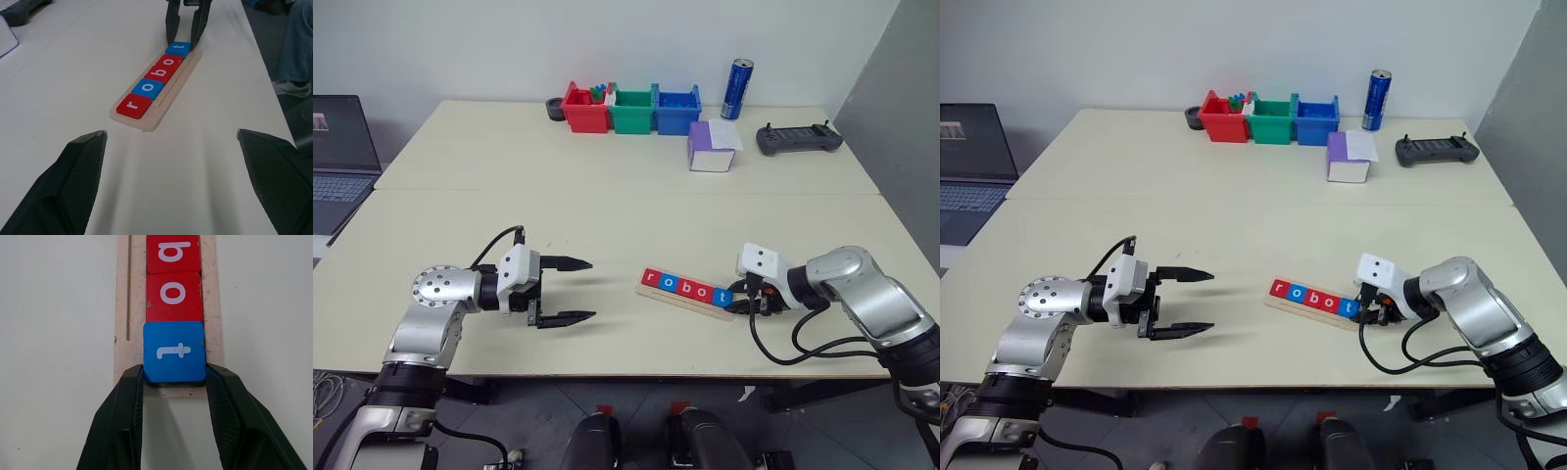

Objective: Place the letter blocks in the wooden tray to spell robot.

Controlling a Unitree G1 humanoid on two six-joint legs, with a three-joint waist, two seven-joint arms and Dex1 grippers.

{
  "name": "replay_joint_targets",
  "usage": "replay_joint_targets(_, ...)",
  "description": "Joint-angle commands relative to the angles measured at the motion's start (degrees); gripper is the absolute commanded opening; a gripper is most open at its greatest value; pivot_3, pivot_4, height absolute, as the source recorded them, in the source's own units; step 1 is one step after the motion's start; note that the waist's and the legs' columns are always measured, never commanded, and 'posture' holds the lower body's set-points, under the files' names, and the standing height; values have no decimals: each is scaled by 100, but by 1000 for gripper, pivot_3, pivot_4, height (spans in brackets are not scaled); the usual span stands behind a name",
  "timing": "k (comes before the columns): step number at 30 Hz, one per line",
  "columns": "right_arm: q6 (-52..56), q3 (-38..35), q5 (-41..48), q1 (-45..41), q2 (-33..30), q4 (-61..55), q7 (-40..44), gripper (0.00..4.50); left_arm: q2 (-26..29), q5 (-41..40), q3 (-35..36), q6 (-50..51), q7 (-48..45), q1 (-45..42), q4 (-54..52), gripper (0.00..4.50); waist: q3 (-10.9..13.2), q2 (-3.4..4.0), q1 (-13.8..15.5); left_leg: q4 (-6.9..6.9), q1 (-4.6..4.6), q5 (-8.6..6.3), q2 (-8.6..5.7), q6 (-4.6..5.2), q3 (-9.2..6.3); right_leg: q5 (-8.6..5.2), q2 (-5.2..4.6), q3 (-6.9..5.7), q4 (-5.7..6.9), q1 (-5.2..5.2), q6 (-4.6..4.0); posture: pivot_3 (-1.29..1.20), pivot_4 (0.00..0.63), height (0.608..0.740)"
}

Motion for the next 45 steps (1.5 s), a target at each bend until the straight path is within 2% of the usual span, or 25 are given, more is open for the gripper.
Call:
replay_joint_targets(1,-73,-29,8,-110,1,-24,4,1459,78,-48,128,-50,38,15,-172,4500,0,0,0,0,0,0,0,0,0,0,0,0,0,0,0,0,150,740)
replay_joint_targets(2,-66,-32,14,-118,7,-10,9,1459,78,-47,128,-50,40,14,-168,4500,0,0,0,0,0,0,0,0,0,0,0,0,0,0,0,0,150,740)
replay_joint_targets(11,-123,-151,76,-127,-99,-98,110,4480,91,-39,144,-63,42,2,-140,4500,0,0,0,0,0,0,0,0,0,0,0,0,0,0,0,0,150,740)
replay_joint_targets(18,21,-668,562,-79,-395,-603,319,4480,99,-41,144,-69,20,-46,-100,4500,0,0,1,0,0,0,0,0,0,0,0,0,0,0,0,0,150,740)
replay_joint_targets(24,124,-1130,1116,585,-664,-1238,409,4480,106,-39,139,-75,7,-79,-61,4500,-3,-5,14,-1,0,-1,0,1,-3,0,0,-1,-3,2,0,0,150,740)
replay_joint_targets(25,184,-1176,1203,677,-637,-1326,352,4131,105,-38,134,-76,1,-87,-49,4500,-3,-5,14,-2,-1,-1,0,1,-3,0,0,-1,-4,2,0,0,150,740)
replay_joint_targets(26,248,-1203,1277,735,-596,-1391,291,3969,105,-39,129,-77,-5,-93,-41,4500,-3,-4,9,-1,-1,-1,0,1,-3,0,0,-1,-4,1,0,0,150,740)
replay_joint_targets(32,290,-864,1027,677,-149,-1141,-358,1951,87,-24,92,-79,-33,-170,14,4500,-3,-5,-3,0,4,0,3,1,-2,0,0,-3,2,1,1,0,150,740)
replay_joint_targets(37,210,-705,975,622,28,-935,-560,235,132,-42,116,-66,-60,-142,-25,4500,-3,-5,0,-1,-2,0,0,1,-1,0,0,0,-3,0,1,0,150,740)
replay_joint_targets(38,177,-682,964,614,47,-883,-587,54,140,-44,122,-64,-62,-134,-33,4500,-3,-5,0,-1,-2,0,0,1,-1,0,0,-1,-3,0,1,0,150,740)
replay_joint_targets(45,24,-549,846,515,102,-592,-603,54,140,-38,122,-57,-23,-117,-69,4500,-3,-5,1,-1,-1,0,0,1,-2,0,0,-2,-2,0,1,0,150,740)
